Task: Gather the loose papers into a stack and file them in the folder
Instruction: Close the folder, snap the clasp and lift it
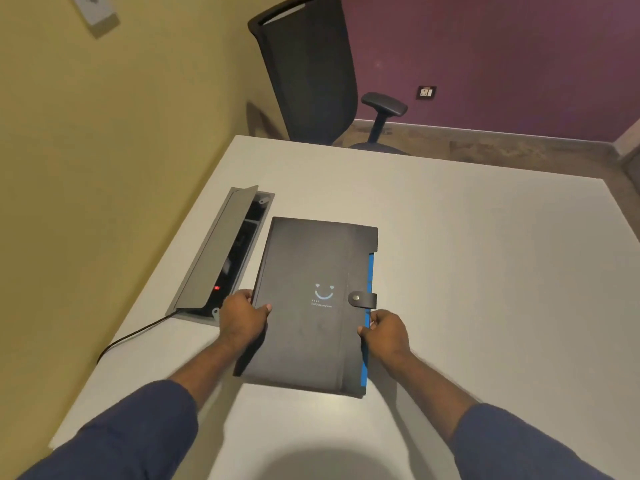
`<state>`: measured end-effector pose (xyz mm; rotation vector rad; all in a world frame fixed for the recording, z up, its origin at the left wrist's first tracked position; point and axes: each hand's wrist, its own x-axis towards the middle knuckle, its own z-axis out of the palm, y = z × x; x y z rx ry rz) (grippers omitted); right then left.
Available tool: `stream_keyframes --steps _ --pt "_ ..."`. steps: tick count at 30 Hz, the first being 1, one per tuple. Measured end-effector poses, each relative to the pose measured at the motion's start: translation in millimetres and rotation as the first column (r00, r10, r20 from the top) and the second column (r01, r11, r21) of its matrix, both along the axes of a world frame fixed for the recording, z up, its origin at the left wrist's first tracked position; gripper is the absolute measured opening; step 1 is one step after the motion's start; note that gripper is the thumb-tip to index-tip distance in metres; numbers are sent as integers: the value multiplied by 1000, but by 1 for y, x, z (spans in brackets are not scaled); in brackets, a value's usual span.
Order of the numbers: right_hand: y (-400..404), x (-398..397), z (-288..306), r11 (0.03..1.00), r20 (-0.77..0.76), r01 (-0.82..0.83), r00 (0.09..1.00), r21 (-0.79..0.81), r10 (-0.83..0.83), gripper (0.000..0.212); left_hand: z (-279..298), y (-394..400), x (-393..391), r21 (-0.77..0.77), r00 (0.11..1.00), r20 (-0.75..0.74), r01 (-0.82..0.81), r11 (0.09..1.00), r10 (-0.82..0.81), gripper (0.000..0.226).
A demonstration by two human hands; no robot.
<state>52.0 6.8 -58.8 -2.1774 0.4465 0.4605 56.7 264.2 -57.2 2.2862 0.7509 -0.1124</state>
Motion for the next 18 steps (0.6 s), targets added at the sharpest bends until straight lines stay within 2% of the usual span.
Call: stream_keyframes --steps 4,7,9,11,13,18 --pt "24 15 -4 991 -19 -106 994 -87 104 39 -9 28 8 -4 998 -53 -27 1000 27 51" --pt "40 18 -11 983 -67 -141 989 -118 134 36 -21 43 8 -4 996 -90 -25 1000 25 50" --pt "50 20 -15 976 -110 -159 984 -146 143 25 -27 48 8 2 994 -108 -30 1000 31 48" --pt "57 22 -17 969 -147 -163 980 -184 137 3 -32 50 8 18 991 -129 -22 1000 24 47" --pt "61 23 -23 965 -180 -159 976 -209 122 13 -35 50 8 49 990 -142 -6 999 13 48" --pt "64 21 -29 959 -227 -179 965 -217 129 18 -40 46 11 151 984 -175 1 988 26 54"
